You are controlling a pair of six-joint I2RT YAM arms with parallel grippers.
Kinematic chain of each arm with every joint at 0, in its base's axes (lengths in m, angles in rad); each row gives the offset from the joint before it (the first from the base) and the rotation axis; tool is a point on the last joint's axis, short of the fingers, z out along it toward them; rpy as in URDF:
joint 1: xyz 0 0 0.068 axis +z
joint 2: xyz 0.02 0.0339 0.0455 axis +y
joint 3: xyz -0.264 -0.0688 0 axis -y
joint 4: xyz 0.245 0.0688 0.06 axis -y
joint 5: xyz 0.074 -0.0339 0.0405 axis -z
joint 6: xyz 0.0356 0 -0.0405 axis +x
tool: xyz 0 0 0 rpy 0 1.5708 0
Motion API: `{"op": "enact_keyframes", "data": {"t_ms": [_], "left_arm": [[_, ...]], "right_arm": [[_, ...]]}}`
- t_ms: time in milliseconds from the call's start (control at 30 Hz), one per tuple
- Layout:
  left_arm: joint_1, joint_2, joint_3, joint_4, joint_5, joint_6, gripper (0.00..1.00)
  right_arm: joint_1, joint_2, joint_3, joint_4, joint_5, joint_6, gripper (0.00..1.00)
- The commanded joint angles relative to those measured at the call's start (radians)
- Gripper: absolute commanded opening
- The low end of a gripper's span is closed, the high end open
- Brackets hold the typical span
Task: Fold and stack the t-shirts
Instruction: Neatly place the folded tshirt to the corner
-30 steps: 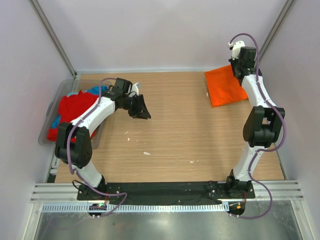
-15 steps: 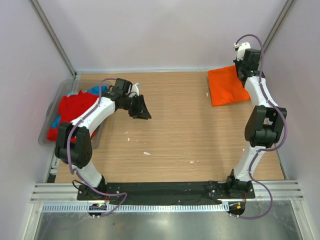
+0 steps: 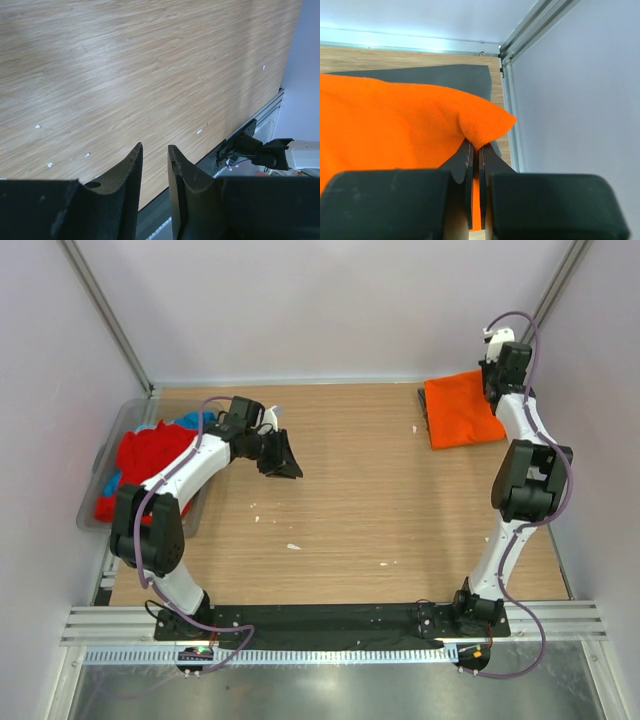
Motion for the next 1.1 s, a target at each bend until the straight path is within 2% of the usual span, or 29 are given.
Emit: {"op": "enact_keyframes", "data": {"t_ms": [0, 367, 533, 567, 600, 667, 700, 800, 867, 967, 1000, 1067], "left_arm": [[0.005, -0.009, -0.002, 0.03, 0.027, -0.006, 0.28], [0.005, -0.009, -0.012, 0.031, 0.017, -0.003, 0.28], [0.005, -0.001, -0.011, 0.035, 0.021, -0.008, 0.28], [0.005, 0.004, -0.011, 0.036, 0.022, -0.008, 0.28], [0.005, 0.002, -0.011, 0.038, 0.022, -0.009, 0.28], [0.005, 0.004, -0.011, 0.038, 0.024, -0.011, 0.28], [0.005, 0.002, -0.009, 0.038, 0.024, -0.014, 0.29], [0.005, -0.002, -0.014, 0.042, 0.025, -0.014, 0.3], [0.005, -0.007, -0.015, 0.044, 0.027, -0.016, 0.31], [0.005, -0.015, -0.019, 0.045, 0.033, -0.016, 0.31], [0.005, -0.016, -0.02, 0.048, 0.034, -0.016, 0.31], [0.005, -0.022, -0.023, 0.054, 0.053, -0.02, 0.31]], "right_arm": [[-0.007, 0.07, 0.077, 0.083, -0.024, 0.024, 0.01], [-0.011, 0.21, 0.204, 0.112, -0.027, 0.015, 0.01], [-0.013, 0.234, 0.218, 0.151, 0.005, 0.017, 0.09], [-0.013, 0.239, 0.22, 0.16, 0.019, 0.021, 0.13], [-0.011, 0.245, 0.221, 0.16, 0.044, 0.026, 0.28], [-0.013, 0.245, 0.22, 0.16, 0.069, 0.043, 0.43], [-0.013, 0.236, 0.217, 0.16, 0.083, 0.052, 0.56], [-0.011, 0.205, 0.203, 0.151, 0.109, 0.087, 0.65], [-0.011, 0.188, 0.19, 0.135, 0.111, 0.122, 0.64], [-0.013, 0.153, 0.154, 0.123, 0.074, 0.164, 0.52], [-0.011, 0.148, 0.152, 0.108, 0.062, 0.173, 0.43], [-0.013, 0.135, 0.151, 0.042, -0.001, 0.207, 0.38]]}}
